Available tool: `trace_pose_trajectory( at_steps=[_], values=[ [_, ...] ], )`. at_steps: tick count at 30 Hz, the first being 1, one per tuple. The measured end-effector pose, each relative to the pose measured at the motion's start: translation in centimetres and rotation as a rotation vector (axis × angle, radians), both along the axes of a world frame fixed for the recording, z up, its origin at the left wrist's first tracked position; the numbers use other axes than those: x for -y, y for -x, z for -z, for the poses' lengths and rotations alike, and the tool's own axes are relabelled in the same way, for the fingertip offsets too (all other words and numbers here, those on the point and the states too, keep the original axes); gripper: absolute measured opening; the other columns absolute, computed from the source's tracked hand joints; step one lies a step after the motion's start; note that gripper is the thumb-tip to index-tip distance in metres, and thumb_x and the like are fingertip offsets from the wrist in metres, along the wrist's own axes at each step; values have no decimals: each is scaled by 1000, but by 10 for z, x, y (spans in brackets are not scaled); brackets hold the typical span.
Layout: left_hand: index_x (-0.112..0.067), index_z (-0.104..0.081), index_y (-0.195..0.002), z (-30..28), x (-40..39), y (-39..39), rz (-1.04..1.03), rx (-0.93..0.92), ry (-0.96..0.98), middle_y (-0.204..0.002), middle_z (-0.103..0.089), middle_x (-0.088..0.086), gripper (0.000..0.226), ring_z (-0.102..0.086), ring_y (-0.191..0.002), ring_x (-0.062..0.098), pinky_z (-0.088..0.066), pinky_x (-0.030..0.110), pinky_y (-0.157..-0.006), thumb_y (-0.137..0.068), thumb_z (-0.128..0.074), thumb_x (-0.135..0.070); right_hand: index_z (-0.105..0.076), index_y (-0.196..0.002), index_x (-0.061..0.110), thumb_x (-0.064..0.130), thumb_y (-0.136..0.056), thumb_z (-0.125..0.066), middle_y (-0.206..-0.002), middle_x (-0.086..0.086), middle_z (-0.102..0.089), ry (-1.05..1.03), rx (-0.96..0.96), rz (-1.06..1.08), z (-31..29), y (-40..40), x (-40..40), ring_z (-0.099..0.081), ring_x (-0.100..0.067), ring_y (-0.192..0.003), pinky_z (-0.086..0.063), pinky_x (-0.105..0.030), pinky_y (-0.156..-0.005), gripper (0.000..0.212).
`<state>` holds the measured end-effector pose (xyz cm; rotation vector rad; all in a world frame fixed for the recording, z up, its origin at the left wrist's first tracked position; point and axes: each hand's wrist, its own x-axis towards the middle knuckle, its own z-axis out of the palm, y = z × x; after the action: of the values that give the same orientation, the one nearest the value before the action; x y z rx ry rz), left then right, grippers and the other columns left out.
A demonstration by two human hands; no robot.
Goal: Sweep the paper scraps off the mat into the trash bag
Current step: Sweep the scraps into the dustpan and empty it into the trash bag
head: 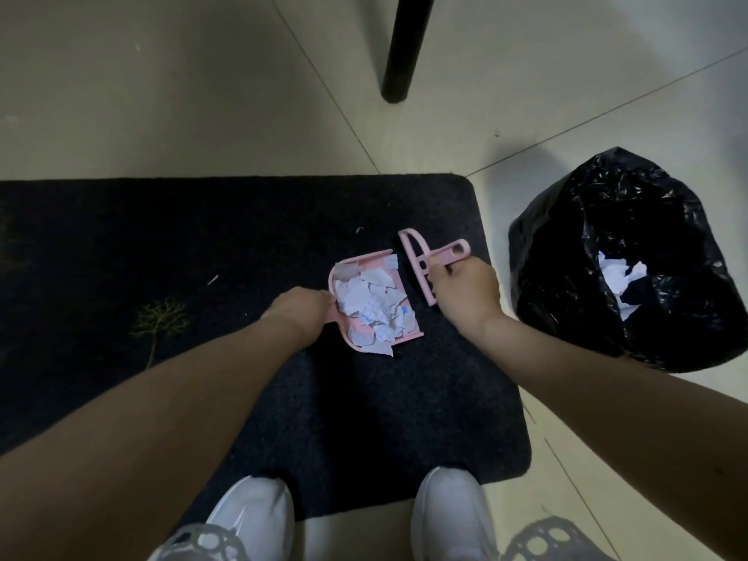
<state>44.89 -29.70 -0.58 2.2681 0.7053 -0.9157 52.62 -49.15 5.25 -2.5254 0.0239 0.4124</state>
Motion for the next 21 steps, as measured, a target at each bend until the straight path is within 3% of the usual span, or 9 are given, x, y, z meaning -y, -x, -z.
trace_pose_trajectory(
  at_steps=[2,3,8,12,15,18,21],
  values=[
    [-16,-64,-112,5,-4,2,31,24,2,-108,-60,10,37,-56,-86,22,-42,23,-65,-99,-37,-37,-57,-58,6,30,-95,-50,-61,-7,-58,-46,-2,-6,-6,2,-7,-56,-26,-62,-41,-30,-57,45],
    [-16,-63,-113,4,-6,3,48,31,12,-107,-59,9,36,-56,-85,21,-41,23,-64,-99,-36,-36,-54,-56,9,29,-95,-50,-58,-4,-55,-53,19,-10,-10,1,-10,-54,-24,-60,-39,-30,-57,44],
    [-13,-56,-122,-1,-14,4,247,116,-85,-119,-62,8,28,-60,-106,25,-49,34,-93,-98,-43,-20,-58,-59,2,28,-95,-50,-61,-11,-58,-68,167,-2,-39,-11,-11,-57,-31,-64,-45,-36,-60,44],
    [-10,-58,-123,-4,-18,-3,304,168,-57,-125,-61,7,31,-60,-113,23,-46,36,-100,-99,-44,-24,-66,-75,-8,28,-94,-50,-77,-20,-69,-83,227,62,-51,-20,-3,-63,-34,-74,-52,-40,-68,44],
    [-10,-60,-120,-9,-20,-2,289,204,-27,-122,-63,6,31,-60,-112,23,-46,37,-100,-99,-45,-26,-66,-76,-7,27,-93,-51,-78,-19,-70,-121,194,80,-49,-14,0,-64,-33,-74,-54,-42,-69,42],
    [-10,-61,-112,-15,-30,10,275,210,-28,-114,-66,5,29,-63,-103,23,-49,36,-94,-100,-44,-29,-65,-71,-3,27,-92,-52,-73,-13,-69,-166,134,68,-43,-4,-5,-63,-27,-67,-52,-36,-62,40],
    [-3,-61,-112,-21,-50,35,216,240,-22,-111,-67,9,28,-63,-104,26,-47,34,-93,-99,-48,-24,-61,-65,5,26,-94,-51,-61,-3,-59,-206,90,8,-44,6,-22,-53,-13,-54,-37,-24,-52,37]
  ],
)
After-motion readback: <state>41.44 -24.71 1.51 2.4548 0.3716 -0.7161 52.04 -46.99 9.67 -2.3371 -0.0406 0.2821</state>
